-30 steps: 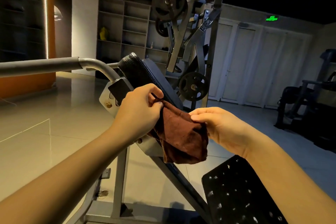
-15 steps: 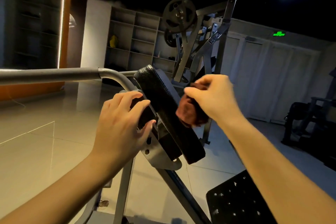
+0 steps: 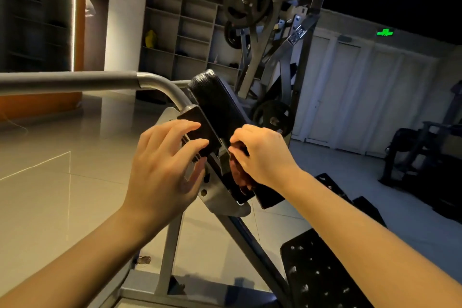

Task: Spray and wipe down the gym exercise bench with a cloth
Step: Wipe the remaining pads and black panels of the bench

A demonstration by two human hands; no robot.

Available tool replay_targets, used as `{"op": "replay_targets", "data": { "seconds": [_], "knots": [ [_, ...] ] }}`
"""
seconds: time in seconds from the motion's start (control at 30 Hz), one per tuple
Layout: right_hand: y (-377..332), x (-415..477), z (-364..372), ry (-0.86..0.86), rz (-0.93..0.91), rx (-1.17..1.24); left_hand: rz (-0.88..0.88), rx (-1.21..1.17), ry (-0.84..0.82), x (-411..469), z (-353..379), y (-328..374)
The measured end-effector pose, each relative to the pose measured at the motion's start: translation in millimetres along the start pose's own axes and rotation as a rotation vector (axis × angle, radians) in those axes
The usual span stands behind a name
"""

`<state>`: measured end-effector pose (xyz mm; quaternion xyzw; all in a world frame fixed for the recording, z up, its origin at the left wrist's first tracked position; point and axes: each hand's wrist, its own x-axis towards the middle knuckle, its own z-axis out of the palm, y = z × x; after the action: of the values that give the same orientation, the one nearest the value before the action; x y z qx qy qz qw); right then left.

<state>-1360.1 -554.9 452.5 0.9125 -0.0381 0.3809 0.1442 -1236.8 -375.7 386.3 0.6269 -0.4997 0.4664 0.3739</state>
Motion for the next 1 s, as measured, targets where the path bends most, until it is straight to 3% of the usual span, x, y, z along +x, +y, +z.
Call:
{"op": "replay_targets", "data": {
  "seconds": [0.23,0.37,0.53,0.63,0.77,0.9,1.0],
  "knots": [
    [12,-82,12,-0.099,0.08,-0.087,0.124,-0.005,-0.046,-12,26,33],
    [17,-122,8,-0.293,0.312,-0.035,0.125,-0.128,-0.244,-17,41,60],
    [39,-178,-23,-0.236,0.802,0.573,-0.298,-0.539,-0.586,-25,64,110],
    [44,-207,-54,-0.248,0.873,0.919,-0.394,-0.787,-0.832,-22,82,141],
    [50,-236,-81,-0.21,0.884,0.998,-0.501,-1.067,-1.172,-23,98,179],
    [61,-268,-91,-0.101,1.02,1.02,-0.623,-1.159,-1.179,-33,105,212],
    [67,-289,-92,-0.184,1.099,1.07,-0.649,-1.136,-1.113,-36,109,230]
  ]
}}
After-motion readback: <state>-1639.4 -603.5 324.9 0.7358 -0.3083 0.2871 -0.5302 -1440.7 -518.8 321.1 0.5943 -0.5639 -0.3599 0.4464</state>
